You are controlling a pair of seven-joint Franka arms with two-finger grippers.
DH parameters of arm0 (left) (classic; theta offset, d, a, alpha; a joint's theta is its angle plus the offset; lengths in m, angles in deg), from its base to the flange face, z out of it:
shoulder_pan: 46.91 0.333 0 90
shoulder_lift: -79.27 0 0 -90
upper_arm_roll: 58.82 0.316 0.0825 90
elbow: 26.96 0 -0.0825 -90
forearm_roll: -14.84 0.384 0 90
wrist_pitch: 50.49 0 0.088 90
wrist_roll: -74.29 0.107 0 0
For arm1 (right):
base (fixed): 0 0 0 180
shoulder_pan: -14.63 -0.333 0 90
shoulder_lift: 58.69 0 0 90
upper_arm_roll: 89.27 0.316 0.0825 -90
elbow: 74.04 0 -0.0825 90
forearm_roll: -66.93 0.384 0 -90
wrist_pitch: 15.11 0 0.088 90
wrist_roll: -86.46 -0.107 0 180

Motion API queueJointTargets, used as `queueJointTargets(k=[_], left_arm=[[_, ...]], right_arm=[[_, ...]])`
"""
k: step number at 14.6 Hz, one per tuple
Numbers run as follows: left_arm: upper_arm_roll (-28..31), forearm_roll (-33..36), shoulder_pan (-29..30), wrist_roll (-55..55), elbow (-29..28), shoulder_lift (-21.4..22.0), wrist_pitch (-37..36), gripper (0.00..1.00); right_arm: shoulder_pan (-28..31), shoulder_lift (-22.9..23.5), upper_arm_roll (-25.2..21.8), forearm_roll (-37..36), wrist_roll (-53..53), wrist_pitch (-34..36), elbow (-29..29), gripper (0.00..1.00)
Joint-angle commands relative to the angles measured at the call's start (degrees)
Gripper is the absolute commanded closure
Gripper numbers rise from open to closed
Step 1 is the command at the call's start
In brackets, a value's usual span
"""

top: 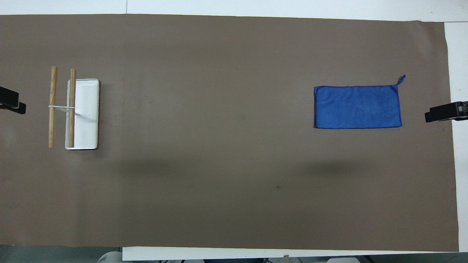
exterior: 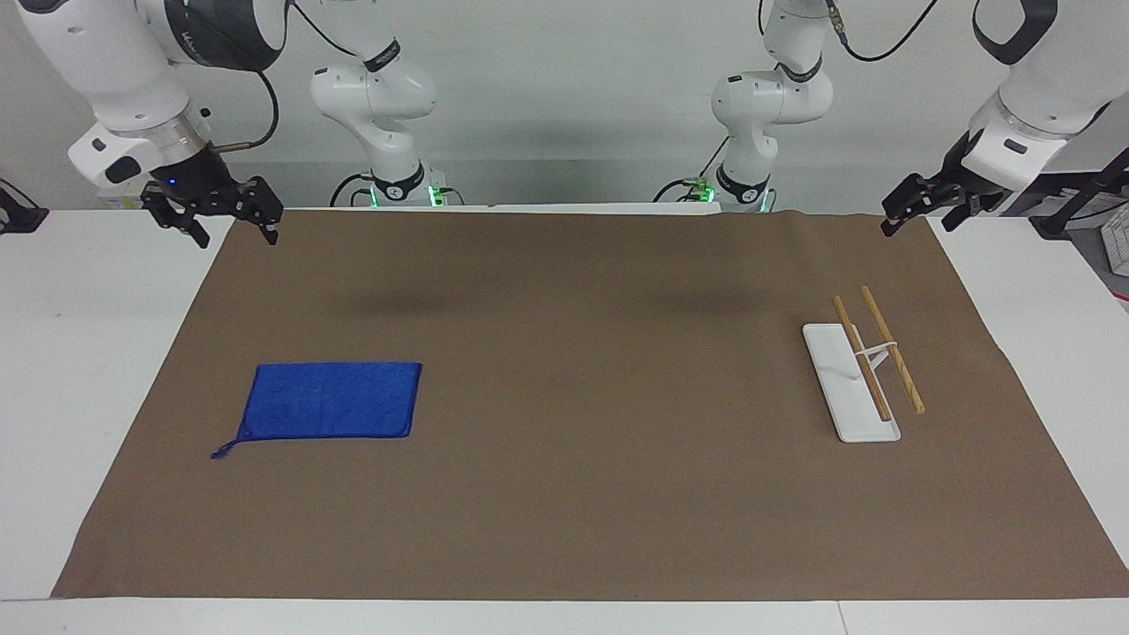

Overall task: Right arm passes towel to left arm to hang
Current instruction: 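Reach the right gripper down to the blue towel's near edge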

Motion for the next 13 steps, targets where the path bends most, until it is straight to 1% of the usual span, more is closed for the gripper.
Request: queueJointTargets(k=[1,3,5,7,9,10,13], left_arm=[[-0.1,0.3,0.2,-0.1,-1.4,1.2,1.0,0.00],[-0.1,0.3,0.2,-0.1,-1.4,1.3,1.0,0.00],[-0.1,0.3,0.2,-0.1,-1.4,1.2,1.0,0.00],[-0.1,0.3,0.1,-0.1,-1.4,1.2,1.0,0.00],[-0.1,0.3,0.2,-0.1,-1.4,1.3,1.0,0.00],[-0.1,0.3,0.2,0.0,-1.4,1.3,1.0,0.00],[-0.1,0.3,0.2,-0.1,-1.4,1.2,1.0,0.00]], right_arm=[[0.8,-1.0,0.2,-0.1,1.6,0.5,1.3,0.00],[0.7,-1.0,0.2,0.0,1.6,0.3,1.3,0.00],[0.7,-0.5,0.7,0.0,1.6,-1.1,2.8,0.00],[0.8,1.6,1.3,0.0,1.9,-6.5,6.8,0.00],[0.8,4.8,1.2,0.0,3.3,-15.8,10.6,0.00],[1.0,6.7,1.1,0.1,4.7,-20.3,11.8,0.00],[1.0,12.7,0.9,0.8,5.8,-28.4,13.4,0.00]])
